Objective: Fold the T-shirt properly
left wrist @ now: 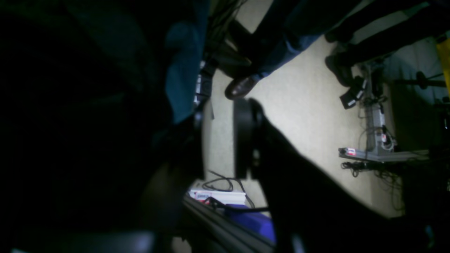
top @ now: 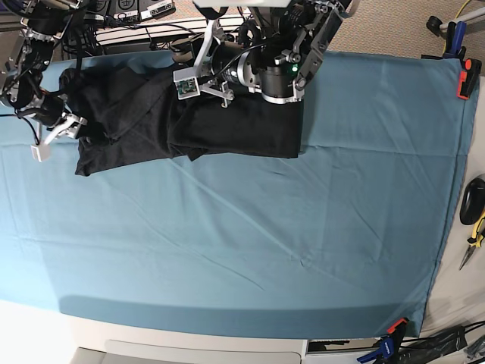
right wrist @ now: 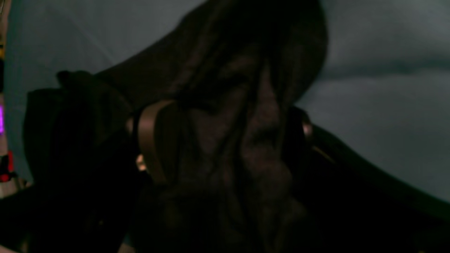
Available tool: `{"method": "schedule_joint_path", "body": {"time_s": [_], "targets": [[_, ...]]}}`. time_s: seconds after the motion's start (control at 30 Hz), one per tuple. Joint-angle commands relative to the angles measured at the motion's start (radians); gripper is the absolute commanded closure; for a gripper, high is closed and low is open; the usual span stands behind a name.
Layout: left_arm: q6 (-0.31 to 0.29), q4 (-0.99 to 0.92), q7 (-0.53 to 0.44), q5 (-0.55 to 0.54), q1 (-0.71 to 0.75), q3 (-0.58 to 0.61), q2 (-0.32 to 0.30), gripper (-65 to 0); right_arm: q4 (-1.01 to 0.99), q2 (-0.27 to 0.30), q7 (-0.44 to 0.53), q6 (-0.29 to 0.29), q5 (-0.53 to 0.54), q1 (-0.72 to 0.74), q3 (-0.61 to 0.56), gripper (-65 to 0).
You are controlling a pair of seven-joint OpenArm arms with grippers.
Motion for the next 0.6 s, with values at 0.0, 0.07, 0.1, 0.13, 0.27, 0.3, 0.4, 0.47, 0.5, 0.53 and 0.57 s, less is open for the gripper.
{"method": "schedule_joint_path", "body": {"time_s": [0.0, 0.07, 0.1, 0.13, 0.27, 0.3, 0.4, 0.47, 0.5, 0.53, 0.57], "targets": [[-0.003, 0.026, -0.022, -0.015, -0.008, -0.012, 0.011, -12.7, -0.005, 0.0, -0.085, -0.013, -0.07, -0.013, -0.018, -41.3], [-0.003, 0.032, -0.021, -0.016, -0.008, -0.044, 0.011, -12.7, -0.005, 0.0, -0.085, -0.013, -0.07, -0.013, -0.018, -41.2], [-0.003, 0.034, -0.021, -0.016, -0.008, -0.062, 0.008, -12.7, -0.005, 0.0, -0.085, -0.013, -0.07, -0.013, -0.018, -41.0], [-0.003, 0.04, -0.023, -0.02, -0.008, -0.079, 0.0, -12.7, -0.005, 0.0, -0.087, -0.013, -0.07, -0.013, -0.018, -39.7], [-0.003, 0.08, -0.023, -0.028, -0.008, -0.162, -0.055, -12.7, -0.005, 0.0, -0.099, 0.01, -0.07, -0.013, -0.018, -13.0], [0.002, 0.092, -0.023, -0.034, -0.008, -0.187, -0.07, -12.6, -0.005, 0.0, -0.1, 0.015, -0.07, -0.013, -0.018, -3.5], [0.004, 0.112, -0.023, -0.092, -0.006, -0.28, -0.12, -12.6, -0.004, 0.0, -0.099, 0.024, -0.069, -0.01, -0.018, 0.0], [0.004, 0.114, -0.022, -0.122, -0.004, -0.351, -0.149, -12.6, 0.001, 0.0, -0.1, 0.029, -0.065, -0.008, -0.018, 0.0], [0.004, 0.114, -0.022, -0.129, -0.002, -0.386, -0.163, -12.6, 0.011, -0.001, -0.107, 0.029, -0.055, -0.009, -0.018, 0.0], [0.004, 0.114, -0.022, -0.132, 0.0, -0.421, -0.179, -12.6, 0.028, -0.003, -0.126, 0.029, -0.041, -0.009, -0.018, 0.0], [0.004, 0.114, -0.022, -0.132, 0.003, -0.455, -0.193, -12.6, 0.053, -0.007, -0.148, 0.03, -0.026, -0.011, -0.018, 0.0]]}}
